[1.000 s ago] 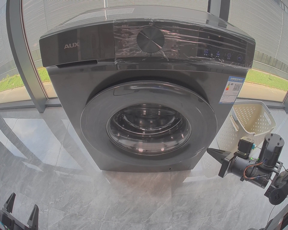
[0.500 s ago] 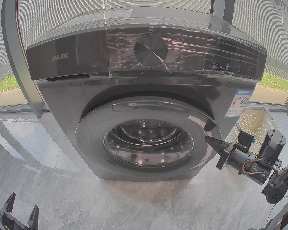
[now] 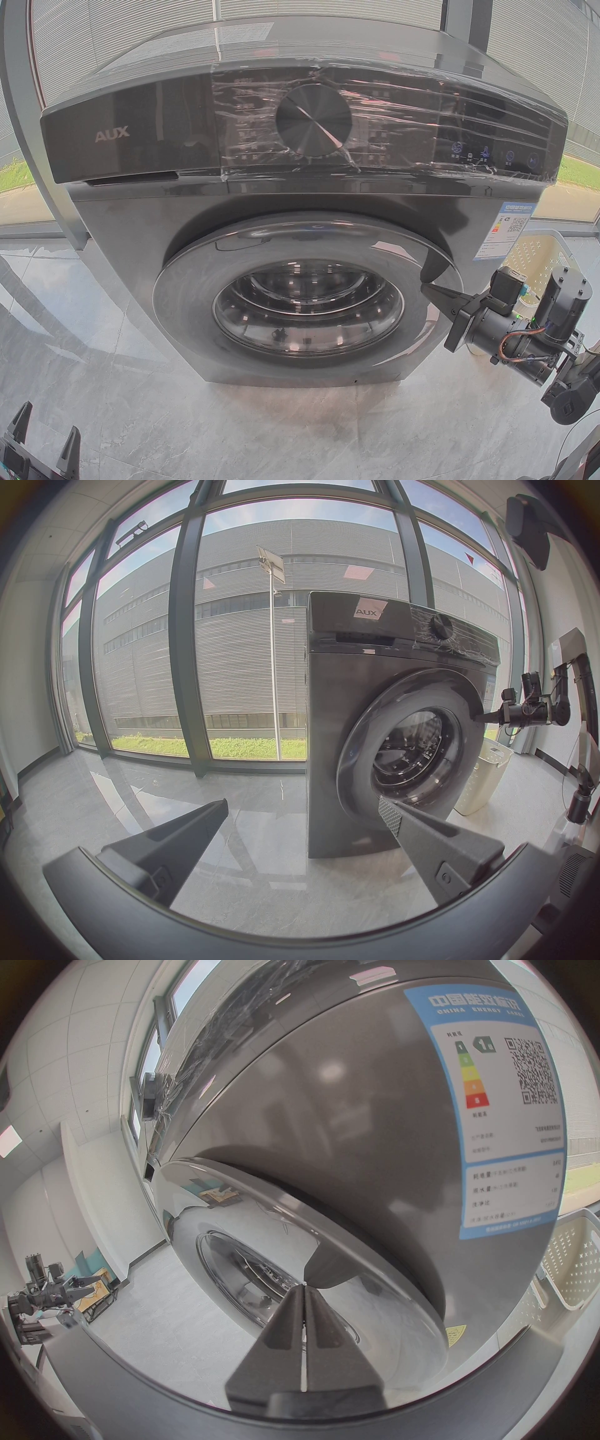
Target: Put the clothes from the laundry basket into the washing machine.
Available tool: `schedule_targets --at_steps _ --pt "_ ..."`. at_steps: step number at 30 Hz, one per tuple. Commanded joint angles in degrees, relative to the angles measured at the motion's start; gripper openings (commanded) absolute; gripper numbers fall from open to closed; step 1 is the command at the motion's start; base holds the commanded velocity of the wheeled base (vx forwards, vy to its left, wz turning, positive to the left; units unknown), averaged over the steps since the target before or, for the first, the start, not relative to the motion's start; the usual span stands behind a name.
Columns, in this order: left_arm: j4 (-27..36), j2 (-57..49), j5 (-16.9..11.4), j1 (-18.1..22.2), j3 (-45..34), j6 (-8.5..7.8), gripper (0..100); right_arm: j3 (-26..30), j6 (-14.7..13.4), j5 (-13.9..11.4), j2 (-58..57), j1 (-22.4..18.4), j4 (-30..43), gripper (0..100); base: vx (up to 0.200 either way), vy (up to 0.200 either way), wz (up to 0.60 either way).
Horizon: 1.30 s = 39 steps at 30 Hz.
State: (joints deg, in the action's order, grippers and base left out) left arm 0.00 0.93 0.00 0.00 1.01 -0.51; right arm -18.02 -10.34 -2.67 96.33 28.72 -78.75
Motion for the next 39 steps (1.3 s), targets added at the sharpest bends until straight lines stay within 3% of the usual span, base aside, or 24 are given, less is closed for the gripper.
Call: schedule_targets --at_steps 1,8,14,16,21,22,36,39 --pt "0.0 -0.93 0.0 0.0 -0.84 -0.02 100 -0.26 -0.03 0.47 -0.09 -0.33 -0.61 0 0.0 0.0 0.0" --pt "0.0 -0.93 0.0 0.0 -0.92 0.07 100 1.05 0.05 0.38 -0.27 0.46 -0.61 0 0.0 0.0 0.0" --pt "0.0 -0.93 0.0 0.0 -0.84 0.51 100 6.06 0.05 -0.14 -2.29 4.68 -0.61 0 0.0 0.0 0.0" --pt "0.0 -0.93 0.0 0.0 -0.84 0.51 100 10.55 0.05 -0.41 -4.66 7.58 -0.53 0 0.0 0.0 0.0" --pt "0.0 -0.93 0.0 0.0 -0.84 0.34 100 13.27 0.05 -0.41 -8.09 7.67 -0.53 0 0.0 0.0 0.0" --pt "0.0 -0.93 0.0 0.0 -0.84 0.34 100 13.71 0.05 -0.41 -8.44 7.58 -0.53 100 0.0 0.0 0.0" --pt "0.0 -0.93 -0.09 0.0 -0.84 0.34 100 18.02 -0.03 0.3 -14.06 7.14 0.62 100 0.0 0.0 0.0" --pt "0.0 -0.93 -0.09 0.0 -0.84 0.34 100 18.02 0.49 0.47 -18.9 4.59 2.73 100 0.0 0.0 0.0"
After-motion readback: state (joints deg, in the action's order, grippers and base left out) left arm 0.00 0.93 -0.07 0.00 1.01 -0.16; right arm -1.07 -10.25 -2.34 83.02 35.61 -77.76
